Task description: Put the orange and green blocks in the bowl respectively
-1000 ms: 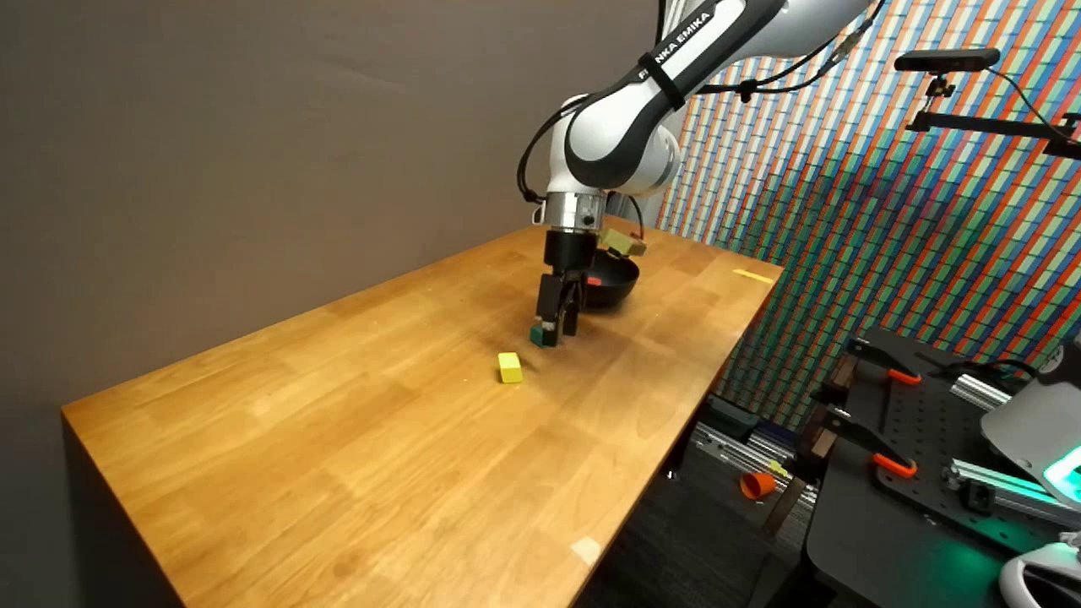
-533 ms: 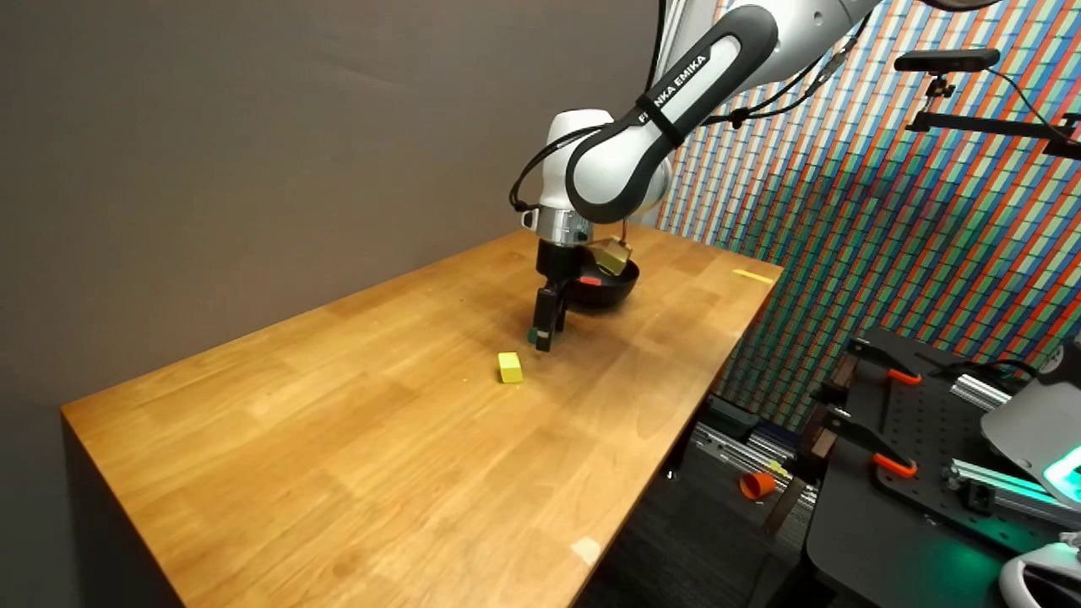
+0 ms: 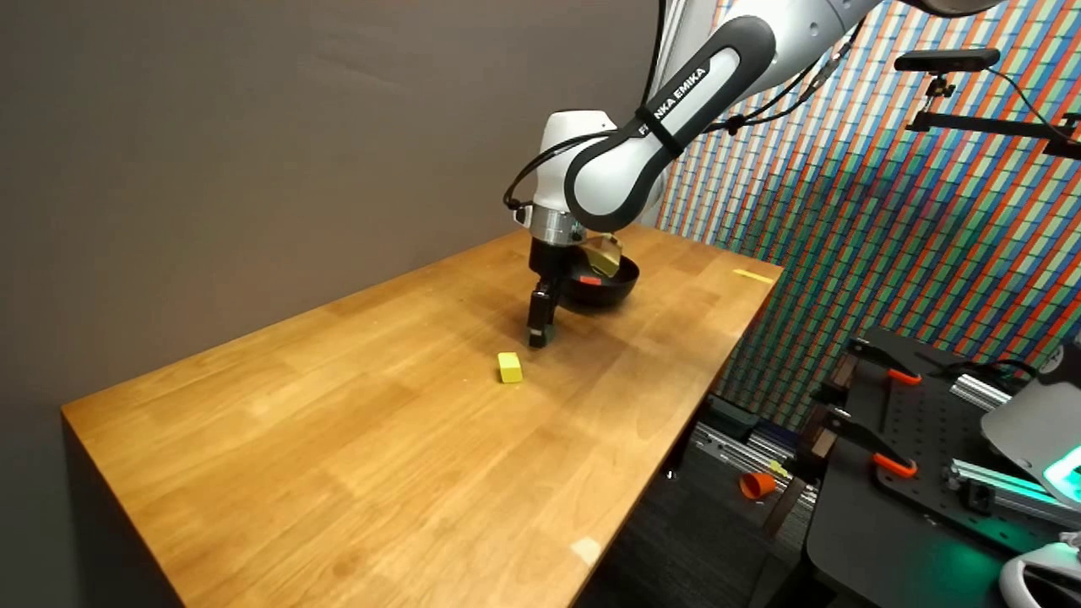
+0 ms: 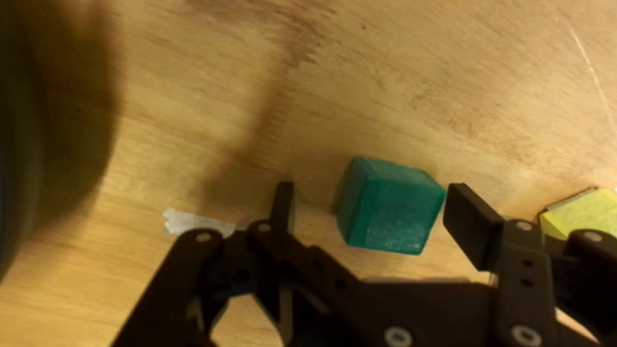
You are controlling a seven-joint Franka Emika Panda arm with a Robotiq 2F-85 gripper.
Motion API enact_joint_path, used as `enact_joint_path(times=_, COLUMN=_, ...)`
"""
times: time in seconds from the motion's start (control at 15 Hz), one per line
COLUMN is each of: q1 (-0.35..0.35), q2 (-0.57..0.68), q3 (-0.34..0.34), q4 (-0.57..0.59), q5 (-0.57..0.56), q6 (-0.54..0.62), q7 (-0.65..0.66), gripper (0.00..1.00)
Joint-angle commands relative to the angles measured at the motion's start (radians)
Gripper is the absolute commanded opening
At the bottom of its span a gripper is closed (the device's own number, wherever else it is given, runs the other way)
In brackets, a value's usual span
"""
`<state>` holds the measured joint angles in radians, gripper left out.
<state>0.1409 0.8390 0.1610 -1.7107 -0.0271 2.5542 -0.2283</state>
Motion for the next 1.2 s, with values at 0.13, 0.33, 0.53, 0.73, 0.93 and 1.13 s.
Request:
enact_joint_path(times=0.13, q1=0.014, q2=-0.028, q3=-0.033, q4=-0.010, q5=-0.020, q6=-0.029, q7=0.070, gripper=0.34)
enact_joint_path(times=0.33, q1=0.022, q2=-0.064, q3=-0.073, q4=-0.015, q5=-0.044, q6=-0.010, q7=0.109, gripper=0.16)
enact_joint_path(times=0.53, q1=0.044, q2=-0.099, q3=-0.151, q4=-0.005, q5=-0.107, q6=-0.008, q7=0.160, gripper=0.16)
enact_joint_path(times=0.73, q1=0.055, q2=-0.131, q3=-0.215, q4=-0.007, q5=-0.177, q6=-0.014, q7=0.212, gripper=0.16)
enact_joint_path(times=0.93, q1=0.051, q2=-0.156, q3=-0.247, q4=-0.009, q5=-0.219, q6=-0.024, q7=0.246, gripper=0.16)
enact_joint_path(times=1.13, q1=0.053, q2=-0.173, q3=-0.286, q4=-0.018, q5=-0.260, q6=-0.021, q7=0.284, gripper=0.16)
